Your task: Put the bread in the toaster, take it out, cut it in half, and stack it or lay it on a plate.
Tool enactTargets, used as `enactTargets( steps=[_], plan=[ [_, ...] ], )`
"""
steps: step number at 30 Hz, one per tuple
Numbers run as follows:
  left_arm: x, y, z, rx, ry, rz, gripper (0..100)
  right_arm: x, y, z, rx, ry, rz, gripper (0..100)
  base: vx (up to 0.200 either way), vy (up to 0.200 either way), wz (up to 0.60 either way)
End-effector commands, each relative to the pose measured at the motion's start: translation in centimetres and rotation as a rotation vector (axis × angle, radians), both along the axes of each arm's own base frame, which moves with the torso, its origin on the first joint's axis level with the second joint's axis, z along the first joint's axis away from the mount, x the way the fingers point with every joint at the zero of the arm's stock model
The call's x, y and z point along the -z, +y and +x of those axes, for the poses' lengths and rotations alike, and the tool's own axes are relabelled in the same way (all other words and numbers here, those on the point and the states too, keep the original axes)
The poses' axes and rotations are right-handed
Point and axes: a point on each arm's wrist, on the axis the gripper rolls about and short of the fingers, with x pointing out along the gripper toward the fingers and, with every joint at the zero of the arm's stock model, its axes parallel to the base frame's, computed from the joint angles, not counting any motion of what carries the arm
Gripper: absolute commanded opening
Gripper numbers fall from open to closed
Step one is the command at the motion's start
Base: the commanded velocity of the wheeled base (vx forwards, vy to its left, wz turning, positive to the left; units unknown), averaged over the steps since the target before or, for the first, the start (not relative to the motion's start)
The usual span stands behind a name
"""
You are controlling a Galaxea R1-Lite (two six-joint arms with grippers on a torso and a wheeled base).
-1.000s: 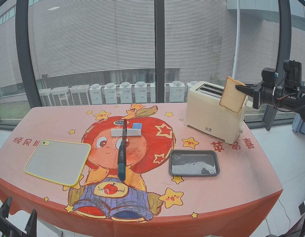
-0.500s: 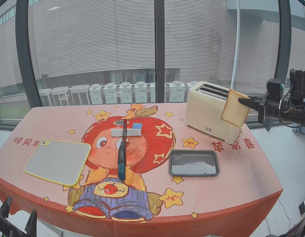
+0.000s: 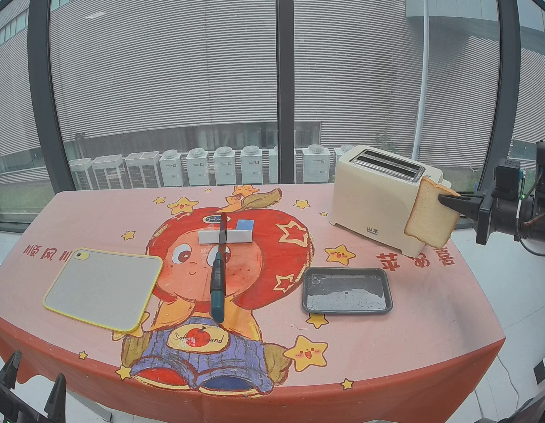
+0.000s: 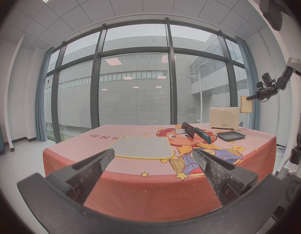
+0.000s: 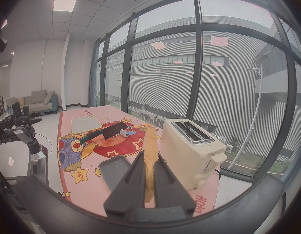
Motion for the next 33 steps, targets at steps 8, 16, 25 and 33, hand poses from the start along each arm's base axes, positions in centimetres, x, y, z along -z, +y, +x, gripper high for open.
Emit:
enactTargets(
  steps=[8, 16, 25, 33],
  plan=[
    [0.5, 0.0, 0.1, -0.002, 0.019, 0.0, 100, 1.7, -0.5, -3.9, 0.002, 0.041, -0.005, 0, 0.0, 0.0, 0.0],
    [0.5, 0.0, 0.1, 0.0, 0.019, -0.001, 100, 1.0, -0.5, -4.4, -0.001, -0.018, 0.004, 0, 0.0, 0.0, 0.0],
    [0.5, 0.0, 0.1, -0.002, 0.02, 0.0, 100, 0.7, -0.3, -4.1, -0.001, -0.08, 0.027, 0, 0.0, 0.0, 0.0],
    [0.5, 0.0, 0.1, -0.002, 0.019, 0.002, 100, 1.2, 0.4, -4.5, -0.035, -0.065, 0.025, 0, 0.0, 0.0, 0.0]
  ],
)
